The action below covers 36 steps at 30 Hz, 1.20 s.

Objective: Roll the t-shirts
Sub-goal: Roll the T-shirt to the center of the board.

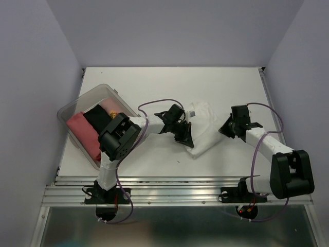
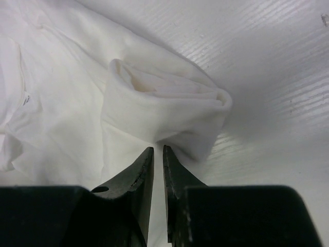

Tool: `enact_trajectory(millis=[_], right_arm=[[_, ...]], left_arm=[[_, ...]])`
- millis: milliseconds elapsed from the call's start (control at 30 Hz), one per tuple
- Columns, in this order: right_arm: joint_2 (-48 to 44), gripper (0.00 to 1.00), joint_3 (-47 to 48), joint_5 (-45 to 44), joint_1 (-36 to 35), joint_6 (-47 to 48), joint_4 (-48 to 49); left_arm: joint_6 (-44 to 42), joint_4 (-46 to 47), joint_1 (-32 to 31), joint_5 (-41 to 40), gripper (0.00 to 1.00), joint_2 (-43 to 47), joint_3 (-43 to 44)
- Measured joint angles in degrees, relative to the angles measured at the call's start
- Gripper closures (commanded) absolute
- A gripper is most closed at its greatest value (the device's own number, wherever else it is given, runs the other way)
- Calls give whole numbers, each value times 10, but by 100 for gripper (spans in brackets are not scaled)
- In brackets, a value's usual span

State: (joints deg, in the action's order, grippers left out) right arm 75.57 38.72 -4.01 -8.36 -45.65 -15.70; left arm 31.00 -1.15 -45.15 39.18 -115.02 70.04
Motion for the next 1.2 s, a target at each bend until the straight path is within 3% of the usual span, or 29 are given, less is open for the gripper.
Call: enact_trajectory(millis=[400, 767, 1000, 1200], right_arm=[[8, 81, 51, 81, -4, 57, -3], [94, 85, 57, -11, -3, 51, 13], [32, 85, 8, -43, -3, 36, 18], [-31, 85, -2, -77, -2, 40, -23]], left_arm=[[1, 8, 0, 3, 100, 0, -3], [-5, 8, 0, 4, 100, 0, -3], [-7, 5, 0, 3, 100, 2, -2], [-30, -51, -1, -22, 100, 19, 26]])
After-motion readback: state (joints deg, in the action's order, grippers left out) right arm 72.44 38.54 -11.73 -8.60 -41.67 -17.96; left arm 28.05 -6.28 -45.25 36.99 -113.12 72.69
